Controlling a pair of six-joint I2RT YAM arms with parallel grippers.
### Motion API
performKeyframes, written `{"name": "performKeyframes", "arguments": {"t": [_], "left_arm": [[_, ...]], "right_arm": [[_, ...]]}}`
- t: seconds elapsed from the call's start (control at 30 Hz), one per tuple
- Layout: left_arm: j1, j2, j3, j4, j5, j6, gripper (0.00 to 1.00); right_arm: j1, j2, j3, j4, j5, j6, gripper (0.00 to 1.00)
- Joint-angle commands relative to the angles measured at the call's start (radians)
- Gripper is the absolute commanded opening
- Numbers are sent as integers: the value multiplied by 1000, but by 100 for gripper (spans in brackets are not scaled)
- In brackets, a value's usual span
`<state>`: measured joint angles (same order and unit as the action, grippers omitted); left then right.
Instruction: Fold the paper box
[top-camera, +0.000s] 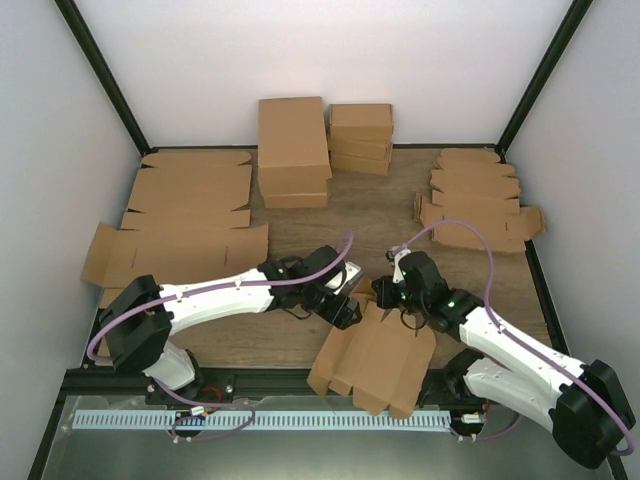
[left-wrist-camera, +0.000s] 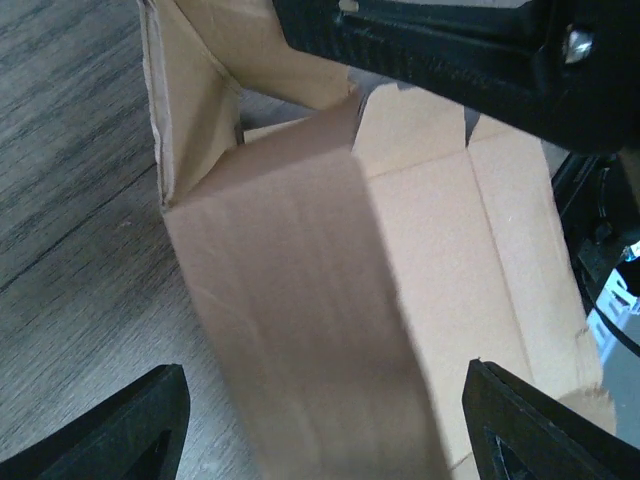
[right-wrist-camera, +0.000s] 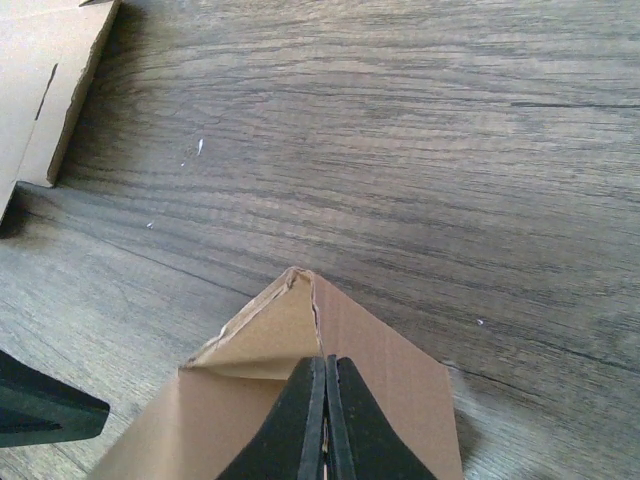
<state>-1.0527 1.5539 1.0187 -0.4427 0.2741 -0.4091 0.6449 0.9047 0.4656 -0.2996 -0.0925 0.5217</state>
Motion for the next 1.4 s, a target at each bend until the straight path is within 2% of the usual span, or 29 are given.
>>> {"name": "performKeyframes", "arguments": {"t": [0.0,0.23,0.37,0.53,0.63,0.7,0.8,1.03,1.2,1.37], "left_arm": [[-8,9,32,12,11,-40,78],[-24,22,35,-4,-1,-65,80],[-27,40,58,-45,-38,-69,70],[-102,68,156,-189,-244,-19,68],[-182,98,229,-309,-431,-14,66],[-238,123,277,-387,-566,-31,67],[-291,164,317,-471,-686,-65,66],[-364,234,345,-574,-833,-150,65],[-375,223,332,-583,-870,-185,45],[-379,222,338,-614,-882,-203,43]], "right_arm": [[12,-9,3,-6,20,21,1],[12,-27,-1,-1,25,23,1],[12,-34,1,-4,26,21,1],[12,-29,5,-3,24,34,1],[12,-16,14,1,24,43,1],[11,-7,17,7,26,44,1],[12,2,15,17,22,48,1],[12,10,12,28,16,58,1],[12,6,6,31,20,61,1],[12,8,4,31,22,62,1]]}}
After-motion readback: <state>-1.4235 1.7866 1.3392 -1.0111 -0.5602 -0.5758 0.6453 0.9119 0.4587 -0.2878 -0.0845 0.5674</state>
